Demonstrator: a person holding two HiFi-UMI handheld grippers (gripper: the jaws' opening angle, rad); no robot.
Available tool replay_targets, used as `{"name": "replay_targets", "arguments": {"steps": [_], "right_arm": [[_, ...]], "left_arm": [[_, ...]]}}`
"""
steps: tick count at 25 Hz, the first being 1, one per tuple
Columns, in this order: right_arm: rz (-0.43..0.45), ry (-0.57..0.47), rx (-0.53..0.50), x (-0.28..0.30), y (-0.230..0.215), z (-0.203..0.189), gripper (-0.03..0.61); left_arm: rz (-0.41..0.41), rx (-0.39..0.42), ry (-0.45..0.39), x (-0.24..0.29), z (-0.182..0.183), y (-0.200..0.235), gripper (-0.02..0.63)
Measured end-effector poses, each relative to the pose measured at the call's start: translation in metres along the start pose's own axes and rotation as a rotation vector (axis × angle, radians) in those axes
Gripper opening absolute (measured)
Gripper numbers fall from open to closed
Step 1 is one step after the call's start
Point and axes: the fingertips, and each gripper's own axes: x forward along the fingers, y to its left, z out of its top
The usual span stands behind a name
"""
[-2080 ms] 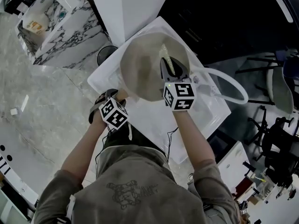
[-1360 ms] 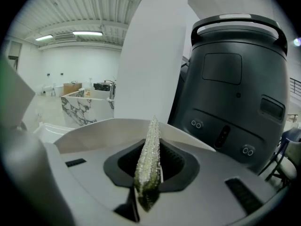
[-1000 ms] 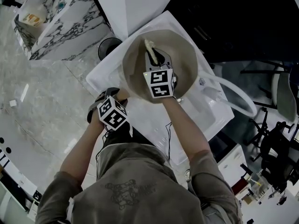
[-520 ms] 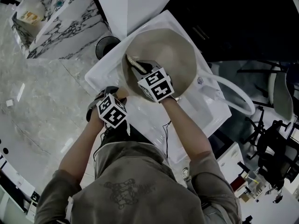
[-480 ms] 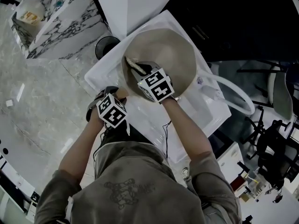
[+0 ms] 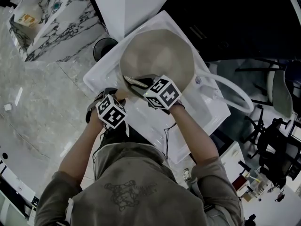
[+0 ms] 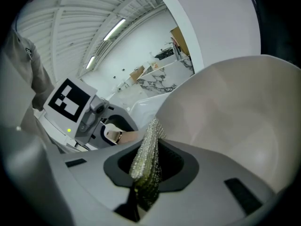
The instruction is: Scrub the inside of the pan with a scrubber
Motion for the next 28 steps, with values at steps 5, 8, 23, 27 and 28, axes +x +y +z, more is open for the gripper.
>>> {"name": "replay_targets", "arguments": {"steps": [5, 8, 23, 27, 28], "right_arm": [[0.084, 0.023, 0.002, -0.018, 0.022, -0.004, 0.074], [0.0, -0.054, -0.039, -0.039, 0.018, 0.016, 0.074], [-1.027, -0.231, -0.392, -0.128, -0.113, 0.099, 0.074], [-1.109, -0.2, -0.41, -0.13, -0.135, 0.094, 0.074], [-1.119, -0.187, -0.418, -0.128, -0.138, 0.092, 0.074]], "left_arm": [[-0.002, 0.0, 0.001, 0.0, 0.0, 0.0, 0.209], [-0.003, 0.0, 0.003, 0.0, 0.0, -0.001, 0.209], [-0.004, 0.009, 0.012, 0.0, 0.0, 0.0, 0.209], [-0.004, 0.01, 0.011, 0.001, 0.0, 0.0, 0.209], [-0.005, 0.01, 0.01, 0.001, 0.0, 0.0, 0.209]]}}
